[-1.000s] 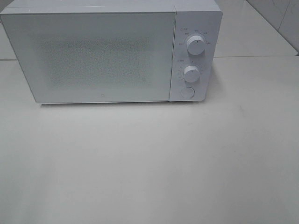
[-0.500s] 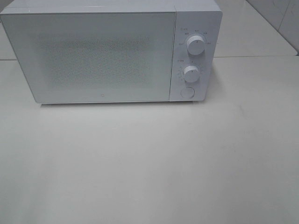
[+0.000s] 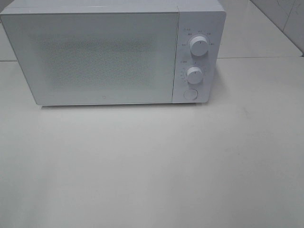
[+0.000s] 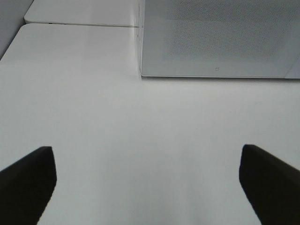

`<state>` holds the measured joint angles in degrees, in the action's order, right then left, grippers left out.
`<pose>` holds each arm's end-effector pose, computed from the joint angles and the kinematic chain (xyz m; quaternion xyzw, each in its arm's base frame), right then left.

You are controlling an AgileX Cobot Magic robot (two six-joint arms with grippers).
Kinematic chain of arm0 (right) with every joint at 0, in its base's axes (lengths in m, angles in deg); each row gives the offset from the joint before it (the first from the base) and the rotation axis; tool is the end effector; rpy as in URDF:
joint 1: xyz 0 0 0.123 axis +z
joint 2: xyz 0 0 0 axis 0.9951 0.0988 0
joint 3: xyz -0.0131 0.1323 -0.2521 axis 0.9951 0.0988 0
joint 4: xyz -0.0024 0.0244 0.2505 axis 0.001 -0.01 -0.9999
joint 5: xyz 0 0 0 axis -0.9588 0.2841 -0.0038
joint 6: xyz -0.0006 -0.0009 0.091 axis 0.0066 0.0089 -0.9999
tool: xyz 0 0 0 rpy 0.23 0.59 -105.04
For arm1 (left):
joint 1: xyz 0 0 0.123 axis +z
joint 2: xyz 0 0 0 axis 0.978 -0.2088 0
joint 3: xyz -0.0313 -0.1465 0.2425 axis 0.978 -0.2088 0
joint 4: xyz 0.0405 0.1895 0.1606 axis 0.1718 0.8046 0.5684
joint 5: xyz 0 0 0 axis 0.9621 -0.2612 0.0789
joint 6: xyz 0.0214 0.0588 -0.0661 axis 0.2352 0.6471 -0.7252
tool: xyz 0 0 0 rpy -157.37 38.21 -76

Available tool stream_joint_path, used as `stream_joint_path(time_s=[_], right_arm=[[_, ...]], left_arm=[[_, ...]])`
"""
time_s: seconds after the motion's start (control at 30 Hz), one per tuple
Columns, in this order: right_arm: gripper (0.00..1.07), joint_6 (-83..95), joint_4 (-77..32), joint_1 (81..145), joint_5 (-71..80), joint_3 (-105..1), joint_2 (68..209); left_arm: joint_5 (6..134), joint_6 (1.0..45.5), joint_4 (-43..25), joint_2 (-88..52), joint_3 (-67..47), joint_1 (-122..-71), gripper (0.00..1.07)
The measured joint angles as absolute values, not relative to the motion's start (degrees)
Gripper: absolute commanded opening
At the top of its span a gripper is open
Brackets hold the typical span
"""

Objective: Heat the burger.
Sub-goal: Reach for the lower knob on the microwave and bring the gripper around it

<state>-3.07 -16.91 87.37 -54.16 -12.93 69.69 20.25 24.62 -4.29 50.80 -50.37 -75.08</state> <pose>-0.0017 -0.0069 0.2849 0.0104 0.8255 -0.0087 0.5642 -0.0083 -0.0140 0.2830 0.0216 0.8453 -0.0482 0.5317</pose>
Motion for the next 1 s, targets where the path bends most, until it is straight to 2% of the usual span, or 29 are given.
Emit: stream_joint_path(time_s=[0.5,1.0], right_arm=[[0.76,-3.1,-16.9,87.4,-53.5,-14.2,70.4],[0.76,-3.1,-15.8,87.4,-36.9,-14.6,87.0]], left_arm=[[20.2,24.6,-4.3,50.8,-50.4,-75.1,0.98],[20.2,24.6,-4.3,50.8,-50.4,-75.1,0.98]])
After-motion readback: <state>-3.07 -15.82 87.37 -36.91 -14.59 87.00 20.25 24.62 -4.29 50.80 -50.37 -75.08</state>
